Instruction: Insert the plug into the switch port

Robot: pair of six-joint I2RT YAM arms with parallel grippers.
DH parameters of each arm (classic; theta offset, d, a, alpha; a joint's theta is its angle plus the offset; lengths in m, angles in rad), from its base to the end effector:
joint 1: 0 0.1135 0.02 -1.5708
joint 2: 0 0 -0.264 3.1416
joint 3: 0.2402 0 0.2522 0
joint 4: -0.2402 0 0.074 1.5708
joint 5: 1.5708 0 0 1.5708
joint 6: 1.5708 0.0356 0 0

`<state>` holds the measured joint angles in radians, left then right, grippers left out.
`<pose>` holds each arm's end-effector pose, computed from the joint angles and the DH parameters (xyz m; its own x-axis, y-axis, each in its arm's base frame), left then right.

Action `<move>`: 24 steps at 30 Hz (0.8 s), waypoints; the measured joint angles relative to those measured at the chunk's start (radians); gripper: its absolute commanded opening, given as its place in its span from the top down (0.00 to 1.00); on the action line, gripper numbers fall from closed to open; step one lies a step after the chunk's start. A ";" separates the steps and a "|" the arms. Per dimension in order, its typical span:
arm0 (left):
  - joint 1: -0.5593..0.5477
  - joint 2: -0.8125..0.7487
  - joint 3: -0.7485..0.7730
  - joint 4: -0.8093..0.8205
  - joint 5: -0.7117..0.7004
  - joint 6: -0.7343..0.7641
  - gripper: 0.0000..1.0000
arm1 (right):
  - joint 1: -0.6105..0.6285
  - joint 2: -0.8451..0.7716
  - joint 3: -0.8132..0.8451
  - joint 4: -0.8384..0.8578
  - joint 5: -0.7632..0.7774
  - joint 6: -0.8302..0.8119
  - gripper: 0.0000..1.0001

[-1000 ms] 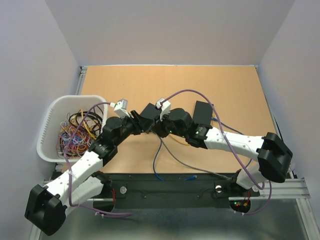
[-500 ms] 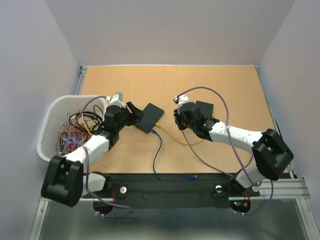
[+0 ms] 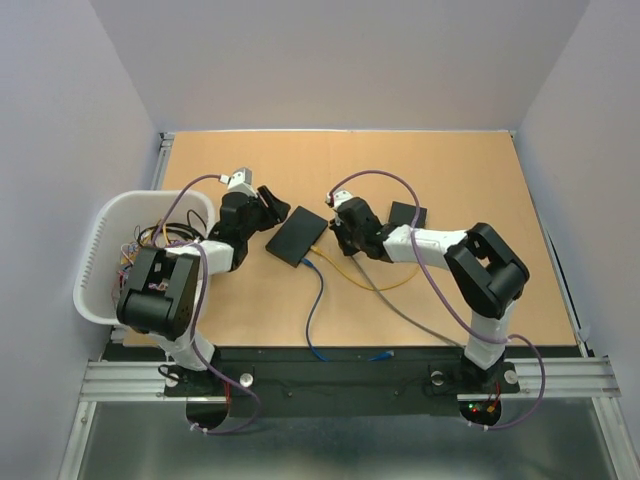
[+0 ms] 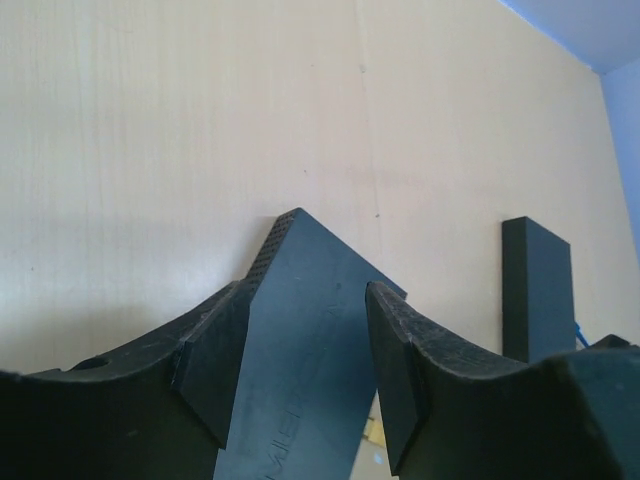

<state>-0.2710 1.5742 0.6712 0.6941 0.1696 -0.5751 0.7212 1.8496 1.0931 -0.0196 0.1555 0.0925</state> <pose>0.3129 -0.0932 0.1997 -0.3977 -0.4459 -0.8019 0.2462 0.7900 -0.5615 0.2965 0.2533 0.1663 -0.5764 -0.3853 -0.7206 -0.5183 0.8542 -0.0421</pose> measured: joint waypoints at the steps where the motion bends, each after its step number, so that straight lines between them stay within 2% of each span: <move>1: 0.005 0.029 0.003 0.020 0.008 0.006 0.41 | 0.000 0.011 0.013 0.000 -0.005 -0.003 1.00; 7: 0.009 0.183 0.037 0.117 0.088 0.041 0.43 | 0.000 0.086 0.108 -0.011 -0.038 -0.026 1.00; 24: 0.009 0.324 0.092 0.269 0.257 0.125 0.43 | 0.000 0.169 0.225 -0.087 -0.084 -0.052 1.00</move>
<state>-0.2619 1.8984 0.7631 0.9630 0.4267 -0.4500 0.7208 2.0186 1.3182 -0.1070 0.0711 0.0402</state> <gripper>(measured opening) 0.571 0.206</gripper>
